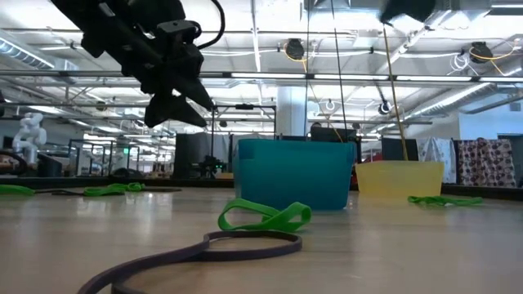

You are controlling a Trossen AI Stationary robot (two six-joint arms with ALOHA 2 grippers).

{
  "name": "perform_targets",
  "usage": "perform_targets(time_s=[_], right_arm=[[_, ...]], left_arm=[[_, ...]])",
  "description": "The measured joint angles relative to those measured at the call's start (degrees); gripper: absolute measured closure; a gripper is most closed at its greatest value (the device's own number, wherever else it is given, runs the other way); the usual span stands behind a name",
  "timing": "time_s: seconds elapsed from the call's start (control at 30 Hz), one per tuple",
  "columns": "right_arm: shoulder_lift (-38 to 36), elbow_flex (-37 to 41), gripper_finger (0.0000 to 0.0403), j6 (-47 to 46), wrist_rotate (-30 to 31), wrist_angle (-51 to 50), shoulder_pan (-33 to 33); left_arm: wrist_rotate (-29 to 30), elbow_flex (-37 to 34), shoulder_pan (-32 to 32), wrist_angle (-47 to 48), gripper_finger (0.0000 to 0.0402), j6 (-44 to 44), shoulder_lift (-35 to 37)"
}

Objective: Sort rubber bands into baskets
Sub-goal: Put the purple rubber band into the red bin

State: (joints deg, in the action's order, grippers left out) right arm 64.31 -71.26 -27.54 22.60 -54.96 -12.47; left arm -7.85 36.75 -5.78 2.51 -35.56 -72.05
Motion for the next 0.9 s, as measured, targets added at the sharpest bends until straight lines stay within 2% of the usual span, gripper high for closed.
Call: perform_targets(time_s=[0.1, 0.2, 0.4, 0.67, 0.77, 0.9], right_arm=[[0.0, -0.6, 0.0403, 9.0, -0.2, 7.7, 6.1], [1.0, -0.7, 0.0403, 16.6, -0.9, 15.1, 12.2], [8.1, -0.7, 0.0403, 27.4, -12.1, 26.3, 24.9], [21.5, -0.6, 0.0403, 30.9, -14.2, 30.7, 35.2], [25.9, -0.6, 0.0403, 30.3, -18.0, 31.3, 37.7], [31.4, -0.6, 0.0403, 30.1, -20.0, 33.0, 39.4]], left_arm=[[-2.7, 0.0, -0.7, 2.2, 0.0210, 0.0, 0.0], [-4.1, 0.0, -1.8, 8.8, 0.0210, -0.1, 1.0], [-4.0, 0.0, -3.9, 27.7, 0.0210, -0.2, 5.7], [-1.0, 0.0, -3.1, 45.2, 0.0210, -4.9, 14.9], [1.8, 0.0, -1.9, 51.2, 0.0210, -8.6, 18.2], [4.4, 0.0, 0.2, 54.5, 0.0210, -13.1, 21.8]])
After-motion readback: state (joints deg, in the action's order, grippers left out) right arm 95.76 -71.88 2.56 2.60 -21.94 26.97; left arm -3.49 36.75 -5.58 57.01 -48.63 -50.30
